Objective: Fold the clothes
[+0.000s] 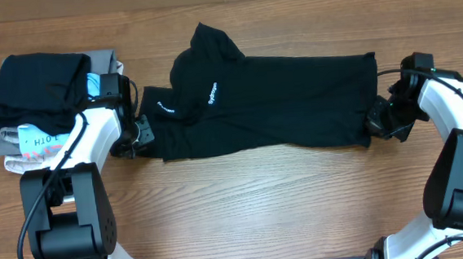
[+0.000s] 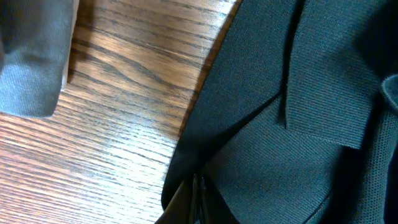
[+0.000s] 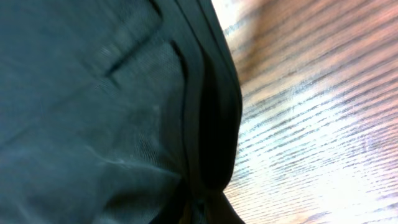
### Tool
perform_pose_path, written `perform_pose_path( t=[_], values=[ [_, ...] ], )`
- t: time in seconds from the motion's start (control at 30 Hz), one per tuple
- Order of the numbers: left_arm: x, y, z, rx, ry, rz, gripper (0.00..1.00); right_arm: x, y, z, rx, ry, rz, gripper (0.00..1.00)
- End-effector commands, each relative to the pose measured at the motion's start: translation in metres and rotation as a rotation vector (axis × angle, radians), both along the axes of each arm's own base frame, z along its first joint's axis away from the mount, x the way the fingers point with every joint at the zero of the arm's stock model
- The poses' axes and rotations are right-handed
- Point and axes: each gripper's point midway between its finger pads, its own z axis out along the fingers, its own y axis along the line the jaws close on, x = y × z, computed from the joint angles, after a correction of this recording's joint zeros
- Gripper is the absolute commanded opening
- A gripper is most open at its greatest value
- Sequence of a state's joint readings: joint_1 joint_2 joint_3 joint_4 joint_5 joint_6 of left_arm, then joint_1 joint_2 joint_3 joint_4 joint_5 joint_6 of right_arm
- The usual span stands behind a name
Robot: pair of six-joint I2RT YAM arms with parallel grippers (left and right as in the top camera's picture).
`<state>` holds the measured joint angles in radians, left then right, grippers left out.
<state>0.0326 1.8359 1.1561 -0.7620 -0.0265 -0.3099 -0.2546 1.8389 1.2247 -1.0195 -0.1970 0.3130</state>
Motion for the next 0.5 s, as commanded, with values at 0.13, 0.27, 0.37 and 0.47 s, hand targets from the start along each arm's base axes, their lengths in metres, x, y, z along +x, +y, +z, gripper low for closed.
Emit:
perform_pose_path(
  t=[0.13, 0.27, 0.37, 0.47],
  values=[
    [-0.004, -0.002, -0.006, -0.007, 0.02, -0.02, 0.04, 0.001, -0.001, 0.014, 0.003, -0.015, -0.002, 0.3],
    [-0.004, -0.002, -0.006, -0.007, 0.02, -0.02, 0.04, -0.001, 0.002, 0.013, 0.006, -0.005, 0.004, 0.31],
    [-0.004, -0.002, -0.006, -0.007, 0.02, -0.02, 0.04, -0.006, 0.003, 0.011, 0.004, 0.012, 0.005, 0.31],
    [-0.004, -0.002, -0.006, -0.007, 0.022, -0.02, 0.04, -0.014, -0.003, 0.005, -0.038, 0.05, -0.024, 0.31]
  ],
)
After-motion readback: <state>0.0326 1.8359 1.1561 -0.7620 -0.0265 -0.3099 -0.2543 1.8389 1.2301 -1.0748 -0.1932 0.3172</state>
